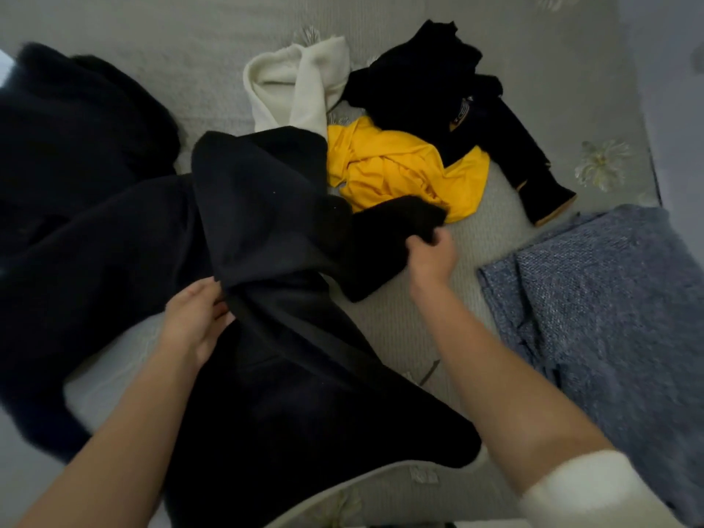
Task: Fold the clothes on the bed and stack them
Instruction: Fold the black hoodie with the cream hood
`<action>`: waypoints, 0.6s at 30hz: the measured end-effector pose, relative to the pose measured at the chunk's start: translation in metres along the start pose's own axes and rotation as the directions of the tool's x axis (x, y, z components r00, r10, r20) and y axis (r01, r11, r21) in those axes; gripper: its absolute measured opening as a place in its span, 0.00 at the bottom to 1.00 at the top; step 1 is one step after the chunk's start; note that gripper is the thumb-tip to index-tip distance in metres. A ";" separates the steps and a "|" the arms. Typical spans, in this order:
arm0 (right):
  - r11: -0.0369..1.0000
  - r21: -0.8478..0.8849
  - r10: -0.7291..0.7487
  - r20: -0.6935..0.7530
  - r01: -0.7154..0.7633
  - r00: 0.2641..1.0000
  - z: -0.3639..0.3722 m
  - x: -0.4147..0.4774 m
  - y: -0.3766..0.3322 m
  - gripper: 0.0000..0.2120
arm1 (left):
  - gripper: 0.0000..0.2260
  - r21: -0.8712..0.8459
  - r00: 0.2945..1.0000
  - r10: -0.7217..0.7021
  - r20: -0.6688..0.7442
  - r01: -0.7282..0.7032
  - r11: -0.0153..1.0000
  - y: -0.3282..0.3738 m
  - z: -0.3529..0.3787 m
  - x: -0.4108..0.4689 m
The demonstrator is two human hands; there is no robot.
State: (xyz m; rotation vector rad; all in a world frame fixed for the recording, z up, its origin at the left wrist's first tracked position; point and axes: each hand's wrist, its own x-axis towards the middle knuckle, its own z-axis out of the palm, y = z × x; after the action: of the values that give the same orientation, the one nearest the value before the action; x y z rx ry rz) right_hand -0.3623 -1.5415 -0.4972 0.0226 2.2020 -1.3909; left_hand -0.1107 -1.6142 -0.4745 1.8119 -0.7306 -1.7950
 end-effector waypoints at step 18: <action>0.695 -0.654 -0.124 0.302 0.300 0.945 -0.234 0.010 0.061 0.19 | 0.22 0.766 0.869 0.393 0.301 -0.466 0.443 -0.119 0.072 -0.095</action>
State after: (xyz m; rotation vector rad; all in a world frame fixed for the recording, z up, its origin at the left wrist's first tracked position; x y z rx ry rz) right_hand -0.4529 -1.3181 -0.4754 -0.6613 2.4271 -0.5298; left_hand -0.1775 -1.4595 -0.4856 1.7649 -2.1505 -1.2093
